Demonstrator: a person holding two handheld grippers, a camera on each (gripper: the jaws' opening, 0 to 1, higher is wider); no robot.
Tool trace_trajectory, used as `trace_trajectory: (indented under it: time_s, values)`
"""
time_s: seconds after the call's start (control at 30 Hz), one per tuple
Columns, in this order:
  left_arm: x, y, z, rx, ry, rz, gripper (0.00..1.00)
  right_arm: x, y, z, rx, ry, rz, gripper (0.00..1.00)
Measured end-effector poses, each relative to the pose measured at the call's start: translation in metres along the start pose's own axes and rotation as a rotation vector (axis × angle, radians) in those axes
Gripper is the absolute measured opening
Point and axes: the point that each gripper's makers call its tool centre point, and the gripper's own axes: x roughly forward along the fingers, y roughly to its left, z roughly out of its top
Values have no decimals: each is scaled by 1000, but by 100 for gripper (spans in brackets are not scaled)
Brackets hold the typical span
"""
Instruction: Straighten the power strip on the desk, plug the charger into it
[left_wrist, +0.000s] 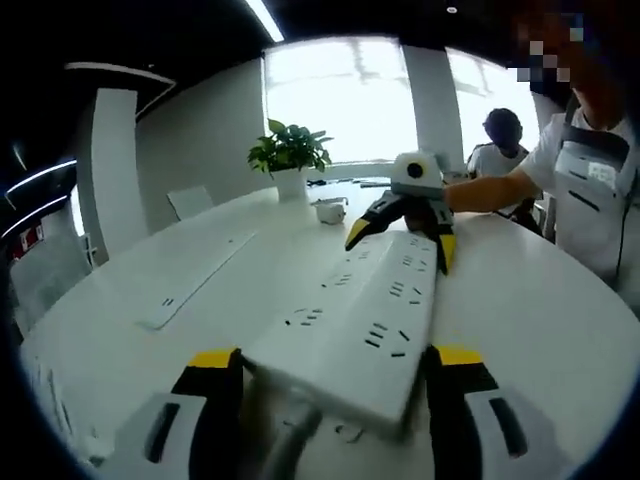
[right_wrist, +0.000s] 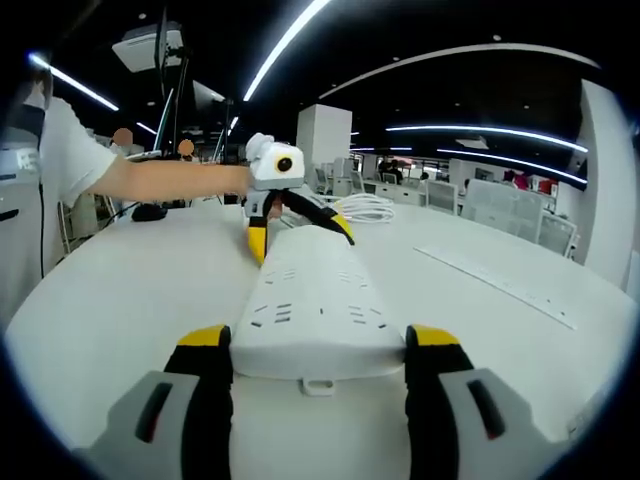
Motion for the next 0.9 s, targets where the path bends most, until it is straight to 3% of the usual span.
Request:
trace_trajectory:
  time_s: [0.13,0.33,0.9]
  values:
    - [8,0,-1,-44,-40,-13,80,0,0,0,5,0,2,69]
    - [7,-1,-2,-74,-41,-11,80,2,0,-1,19,11,6,69]
    - [-1,-4,-1,-105,-76,67,81,1,-1,-3,17,12,42,69]
